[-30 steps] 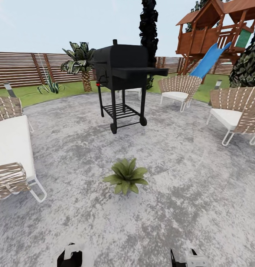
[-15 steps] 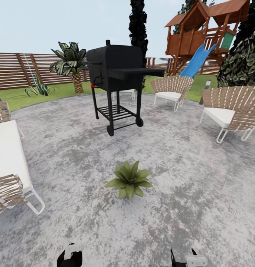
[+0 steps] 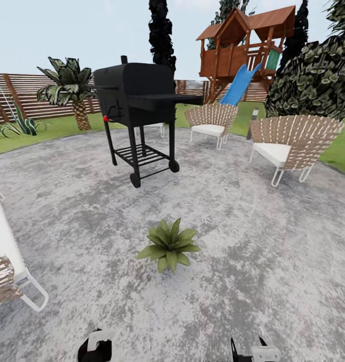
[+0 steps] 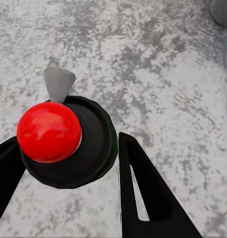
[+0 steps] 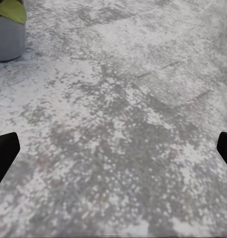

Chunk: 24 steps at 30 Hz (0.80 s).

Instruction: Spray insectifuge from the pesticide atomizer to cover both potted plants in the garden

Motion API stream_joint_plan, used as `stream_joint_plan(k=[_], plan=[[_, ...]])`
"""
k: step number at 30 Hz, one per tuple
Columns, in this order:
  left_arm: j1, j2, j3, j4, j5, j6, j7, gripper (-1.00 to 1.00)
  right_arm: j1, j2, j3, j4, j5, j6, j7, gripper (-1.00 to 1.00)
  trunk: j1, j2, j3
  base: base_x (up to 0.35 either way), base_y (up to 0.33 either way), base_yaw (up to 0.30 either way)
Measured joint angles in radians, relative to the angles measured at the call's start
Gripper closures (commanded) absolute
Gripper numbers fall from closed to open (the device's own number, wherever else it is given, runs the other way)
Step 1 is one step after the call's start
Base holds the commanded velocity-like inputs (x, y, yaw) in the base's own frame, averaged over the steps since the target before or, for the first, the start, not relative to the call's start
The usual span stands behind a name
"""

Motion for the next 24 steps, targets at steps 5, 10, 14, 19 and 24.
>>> stream_joint_plan(k=[5, 10, 14, 19, 24], plan=[[-0.002, 0.008, -0.044, -0.008, -0.038, -0.001, -0.010, 1.00, 0.000, -0.001, 0.000, -0.004, 0.002, 0.001, 0.002, -1.00, 0.000, 0.000, 0.002, 0.000, 0.024, -0.116], [-0.010, 0.037, -0.107, -0.004, -0.259, 0.009, -0.100, 1.00, -0.009, -0.012, 0.073, -0.012, 0.238, 0.024, 0.025, -1.00, 0.000, 0.000, 0.002, 0.000, 0.001, -0.004], [-0.016, 0.085, -0.101, -0.013, -0.395, 0.051, -0.311, 1.00, -0.057, -0.012, 0.083, -0.026, 0.429, 0.163, 0.203, -1.00, 0.000, 0.000, 0.002, 0.000, 0.000, 0.000], [-0.034, 0.145, -0.103, -0.056, -0.424, 0.089, -0.503, 1.00, -0.114, -0.013, 0.082, -0.092, 0.471, 0.265, 0.406, -1.00, 0.000, 0.000, 0.002, 0.000, 0.000, 0.000], [-0.077, 0.174, -0.106, -0.075, -0.465, 0.129, -0.696, 1.00, -0.150, -0.012, 0.082, -0.131, 0.477, 0.285, 0.532, -1.00, 0.000, 0.000, 0.002, 0.000, 0.000, 0.000]])
